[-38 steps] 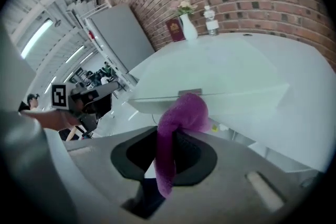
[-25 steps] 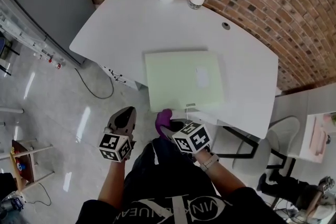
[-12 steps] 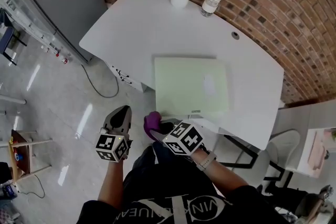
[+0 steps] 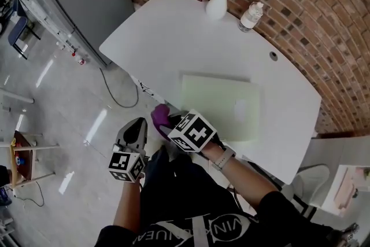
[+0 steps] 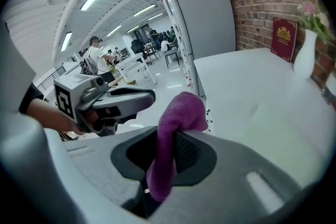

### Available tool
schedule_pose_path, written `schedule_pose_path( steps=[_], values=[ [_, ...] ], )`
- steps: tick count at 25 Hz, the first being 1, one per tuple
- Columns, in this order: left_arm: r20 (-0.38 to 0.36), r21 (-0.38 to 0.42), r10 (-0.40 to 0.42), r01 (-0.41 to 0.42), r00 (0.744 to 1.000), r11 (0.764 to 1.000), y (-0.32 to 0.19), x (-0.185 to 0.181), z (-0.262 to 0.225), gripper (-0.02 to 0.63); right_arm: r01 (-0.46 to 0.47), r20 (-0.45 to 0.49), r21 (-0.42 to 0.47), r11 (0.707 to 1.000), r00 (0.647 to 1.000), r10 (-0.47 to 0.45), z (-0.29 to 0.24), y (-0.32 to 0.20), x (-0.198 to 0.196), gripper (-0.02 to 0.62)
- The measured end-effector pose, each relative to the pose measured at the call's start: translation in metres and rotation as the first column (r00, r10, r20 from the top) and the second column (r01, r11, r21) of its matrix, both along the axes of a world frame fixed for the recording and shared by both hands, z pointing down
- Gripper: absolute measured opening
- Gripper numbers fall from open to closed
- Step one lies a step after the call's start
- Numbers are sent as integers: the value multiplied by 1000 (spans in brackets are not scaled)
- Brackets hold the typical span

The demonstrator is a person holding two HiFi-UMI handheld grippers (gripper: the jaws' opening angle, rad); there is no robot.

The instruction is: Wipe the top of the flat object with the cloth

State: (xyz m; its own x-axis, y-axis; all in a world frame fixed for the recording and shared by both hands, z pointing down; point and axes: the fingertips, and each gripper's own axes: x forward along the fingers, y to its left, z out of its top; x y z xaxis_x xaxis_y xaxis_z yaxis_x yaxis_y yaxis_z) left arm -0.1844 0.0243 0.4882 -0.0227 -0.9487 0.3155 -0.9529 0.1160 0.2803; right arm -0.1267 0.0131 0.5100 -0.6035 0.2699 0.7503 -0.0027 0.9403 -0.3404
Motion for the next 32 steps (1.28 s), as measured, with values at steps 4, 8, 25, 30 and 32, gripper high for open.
schedule_pose_path(
  steps=[4,8,25,30,32],
  values=[
    [-14,-20,71,-72,997,997,-17,-7,15,21,11,-34,72,997,999,-8,8,-32,-17,61],
    [-24,-21,165,-166,986,986,-50,-15,18,21,0,-59,159,987,998,10,17,-70,-30,61],
    [-50,-20,283,-284,958,959,-110,-54,22,21,-220,-4,216,951,974,226,11,-206,-67,61],
    [-58,-19,274,-275,960,961,-115,-58,21,21,-229,5,227,947,972,234,12,-227,-71,61],
    [-62,-21,265,-266,962,964,-116,-59,22,21,-218,13,240,946,975,222,14,-235,-73,61]
  ],
)
